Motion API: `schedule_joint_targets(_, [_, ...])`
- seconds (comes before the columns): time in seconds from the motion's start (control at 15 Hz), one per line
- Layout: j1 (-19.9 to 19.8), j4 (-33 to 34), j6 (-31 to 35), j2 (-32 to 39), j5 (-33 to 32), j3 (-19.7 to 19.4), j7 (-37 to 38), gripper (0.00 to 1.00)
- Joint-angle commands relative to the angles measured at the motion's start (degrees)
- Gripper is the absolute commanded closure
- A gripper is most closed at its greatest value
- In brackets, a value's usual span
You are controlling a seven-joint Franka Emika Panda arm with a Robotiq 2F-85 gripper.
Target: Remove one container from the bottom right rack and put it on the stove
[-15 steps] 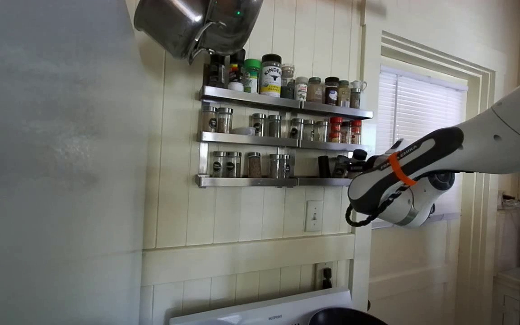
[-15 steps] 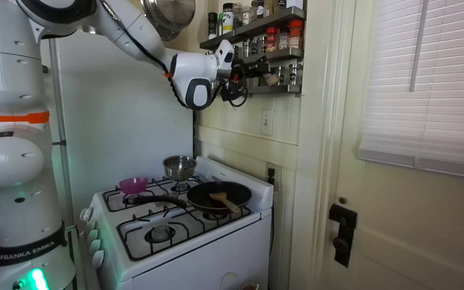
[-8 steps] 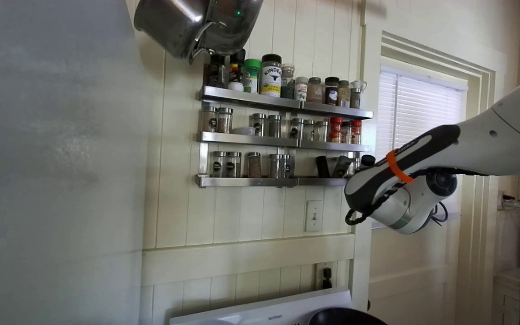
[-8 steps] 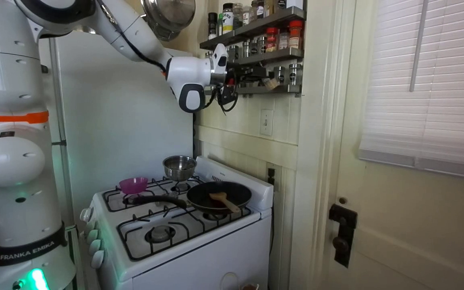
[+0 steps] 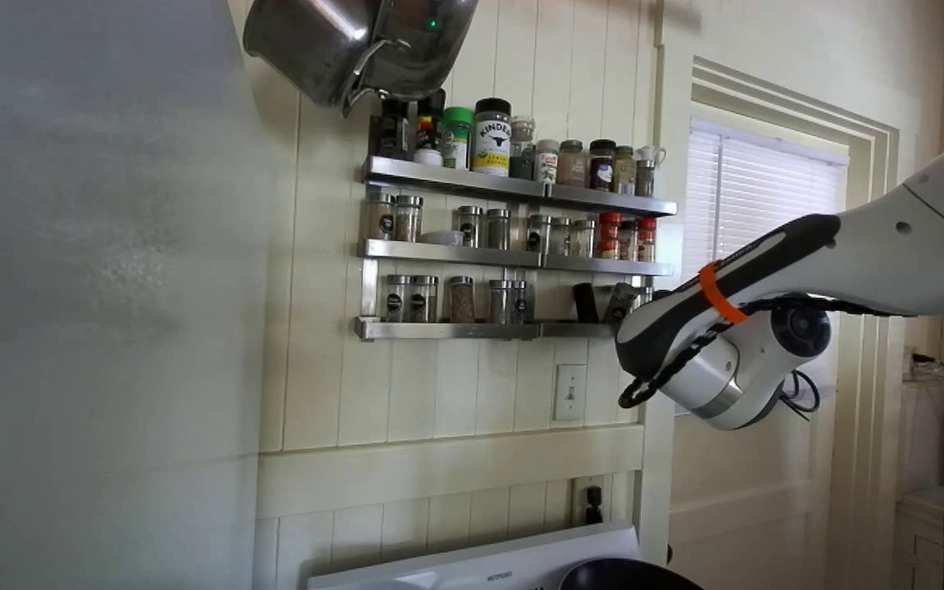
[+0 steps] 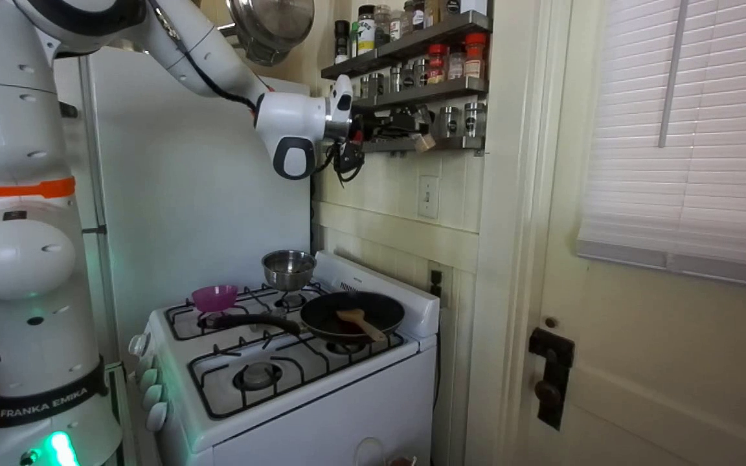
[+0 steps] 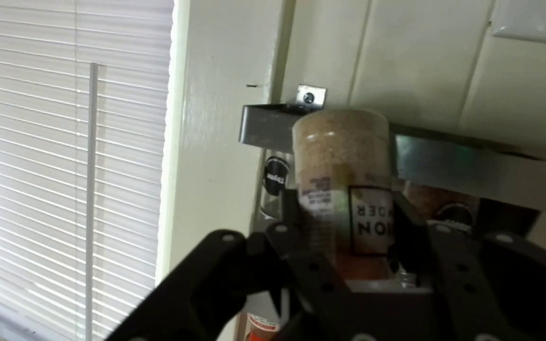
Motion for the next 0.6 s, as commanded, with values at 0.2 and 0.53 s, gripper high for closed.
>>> schedule_joint_targets(0.2, [3.6,-8.0,-11.4,-6.0,1.1,3.3,1.9,0.77])
schedule_joint_targets(0.53, [5.9,-8.3,-28.9,-8.4,-4.7,1.8,3.8,0.77])
